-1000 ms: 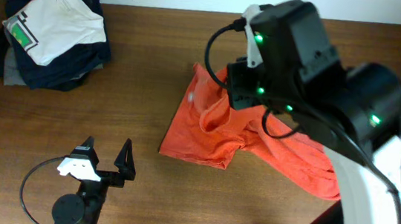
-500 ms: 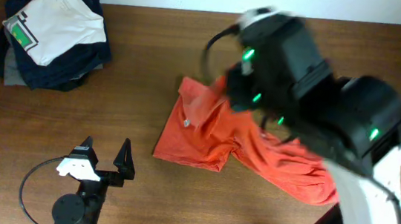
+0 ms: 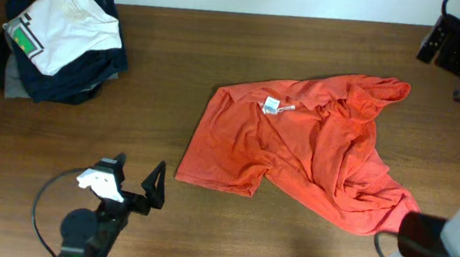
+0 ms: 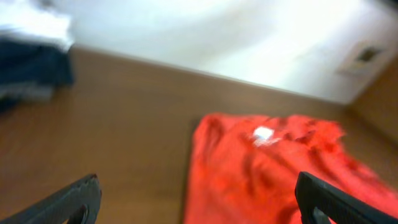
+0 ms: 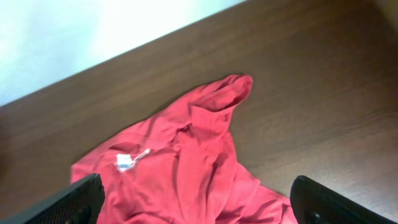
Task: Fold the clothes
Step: 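Grasp the shirt's left and right edges with both grippers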
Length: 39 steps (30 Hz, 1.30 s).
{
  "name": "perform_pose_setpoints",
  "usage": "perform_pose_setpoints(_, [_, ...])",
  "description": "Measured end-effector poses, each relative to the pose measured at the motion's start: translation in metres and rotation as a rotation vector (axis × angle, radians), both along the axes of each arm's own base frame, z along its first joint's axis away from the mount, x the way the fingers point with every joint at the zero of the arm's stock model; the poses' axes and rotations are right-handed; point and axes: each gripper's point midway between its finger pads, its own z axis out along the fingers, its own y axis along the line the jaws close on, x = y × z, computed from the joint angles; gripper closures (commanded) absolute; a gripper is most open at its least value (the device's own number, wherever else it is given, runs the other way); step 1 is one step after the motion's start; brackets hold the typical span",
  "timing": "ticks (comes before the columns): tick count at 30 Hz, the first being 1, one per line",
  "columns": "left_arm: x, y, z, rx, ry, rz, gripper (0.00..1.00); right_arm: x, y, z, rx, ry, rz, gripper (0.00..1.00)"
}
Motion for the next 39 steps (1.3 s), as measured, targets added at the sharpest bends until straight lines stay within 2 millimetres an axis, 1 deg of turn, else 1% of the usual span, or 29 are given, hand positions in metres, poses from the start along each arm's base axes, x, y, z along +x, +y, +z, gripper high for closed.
perform_pose_setpoints(1, [-0.005, -0.011, 0.030, -0.004, -0.020, -0.071, 0.01, -0.020, 0.005, 0.014, 0.001, -0.032, 0.006, 0.01])
perform_pose_setpoints(2, [-0.012, -0.018, 0.068, 0.024, -0.046, -0.118, 0.01, -0.052, 0.012, 0.032, 0.000, -0.079, 0.012, 0.01])
perform_pose_setpoints(3, [-0.021, -0.021, 0.090, 0.061, -0.030, -0.144, 0.01, -0.086, 0.019, 0.040, -0.001, -0.106, 0.016, 0.01])
perform_pose_setpoints(4, [-0.026, -0.023, 0.117, 0.104, -0.011, -0.168, 0.01, -0.119, 0.024, 0.039, -0.004, -0.112, 0.014, 0.01])
perform_pose_setpoints(5, [-0.026, -0.025, 0.125, 0.128, 0.037, -0.189, 0.01, -0.142, 0.027, 0.031, -0.005, -0.099, 0.010, 0.01])
perform_pose_setpoints(6, [-0.025, -0.028, 0.118, 0.144, 0.150, -0.223, 0.01, -0.159, 0.029, 0.014, -0.002, -0.060, 0.007, 0.01])
perform_pose_setpoints(7, [-0.015, -0.035, 0.101, 0.159, 0.327, -0.276, 0.01, -0.169, 0.030, -0.011, 0.009, 0.011, 0.002, 0.01])
perform_pose_setpoints(9, [-0.009, -0.049, 0.064, 0.182, 0.585, -0.365, 0.01, -0.173, 0.030, -0.055, 0.031, 0.158, -0.001, 0.01])
perform_pose_setpoints(11, [0.008, -0.070, 0.042, 0.257, 0.722, -0.432, 0.01, -0.174, 0.031, -0.100, 0.060, 0.317, -0.001, 0.01])
perform_pose_setpoints(12, [0.015, -0.079, 0.027, 0.312, 0.762, -0.447, 0.01, -0.176, 0.031, -0.117, 0.070, 0.376, -0.001, 0.01])
perform_pose_setpoints(14, [0.023, -0.095, -0.001, 0.347, 0.838, -0.494, 0.01, -0.165, 0.029, -0.140, 0.078, 0.427, -0.001, 0.01])
perform_pose_setpoints(16, [0.029, -0.095, -0.032, 0.373, 0.931, -0.489, 0.01, -0.158, 0.028, -0.153, 0.087, 0.478, -0.002, 0.01])
perform_pose_setpoints(18, [0.037, -0.080, -0.061, 0.423, 1.028, -0.385, 0.02, -0.151, 0.027, -0.163, 0.094, 0.520, -0.001, 0.02])
perform_pose_setpoints(19, [0.041, -0.070, -0.082, 0.451, 1.092, -0.314, 0.11, -0.149, 0.026, -0.166, 0.097, 0.533, -0.001, 0.01])
perform_pose_setpoints(20, [0.041, -0.062, -0.110, 0.484, 1.174, -0.267, 0.16, -0.147, 0.026, -0.168, 0.098, 0.540, -0.002, 0.01])
perform_pose_setpoints(22, [0.036, -0.056, -0.135, 0.506, 1.258, -0.243, 0.19, -0.145, 0.026, -0.168, 0.097, 0.536, -0.001, 0.01])
perform_pose_setpoints(23, [0.032, -0.052, -0.150, 0.532, 1.313, -0.230, 0.25, -0.144, 0.026, -0.168, 0.097, 0.530, -0.001, 0.01])
perform_pose_setpoints(24, [0.035, -0.052, -0.150, 0.533, 1.304, -0.226, 0.25, -0.143, 0.025, -0.168, 0.095, 0.525, -0.001, 0.01])
perform_pose_setpoints(25, [0.035, -0.051, -0.150, 0.534, 1.305, -0.222, 0.39, -0.140, 0.025, -0.167, 0.096, 0.513, 0.000, 0.01])
perform_pose_setpoints(26, [0.035, -0.051, -0.150, 0.534, 1.305, -0.221, 0.70, -0.138, 0.025, -0.167, 0.095, 0.507, 0.000, 0.01])
perform_pose_setpoints(27, [0.035, -0.051, -0.150, 0.533, 1.306, -0.219, 0.95, -0.138, 0.025, -0.167, 0.095, 0.504, 0.001, 0.01])
perform_pose_setpoints(28, [0.035, -0.051, -0.150, 0.529, 1.307, -0.218, 1.00, -0.137, 0.025, -0.167, 0.094, 0.501, 0.000, 0.01])
perform_pose_setpoints(30, [0.036, -0.054, -0.150, 0.520, 1.301, -0.227, 1.00, -0.137, 0.025, -0.167, 0.094, 0.501, 0.000, 0.01])
perform_pose_setpoints(32, [0.037, -0.050, -0.150, 0.526, 1.305, -0.206, 1.00, -0.138, 0.025, -0.172, 0.097, 0.515, 0.000, 0.01])
perform_pose_setpoints(34, [0.040, -0.012, -0.145, 0.493, 1.375, -0.031, 1.00, -0.140, 0.021, -0.187, 0.095, 0.546, -0.048, 0.01])
perform_pose_setpoints(36, [0.050, 0.028, -0.138, 0.388, 1.411, 0.117, 1.00, -0.146, 0.007, -0.203, 0.056, 0.582, -0.159, 0.01])
perform_pose_setpoints(37, [0.054, 0.062, -0.135, 0.303, 1.427, 0.226, 1.00, -0.153, 0.001, -0.219, 0.039, 0.622, -0.225, 0.01])
perform_pose_setpoints(38, [0.050, 0.078, -0.135, 0.257, 1.453, 0.276, 1.00, -0.149, -0.003, -0.225, 0.034, 0.607, -0.260, 0.01])
perform_pose_setpoints(39, [0.048, 0.087, -0.135, 0.229, 1.462, 0.300, 1.00, -0.146, -0.005, -0.235, 0.035, 0.594, -0.295, 0.01])
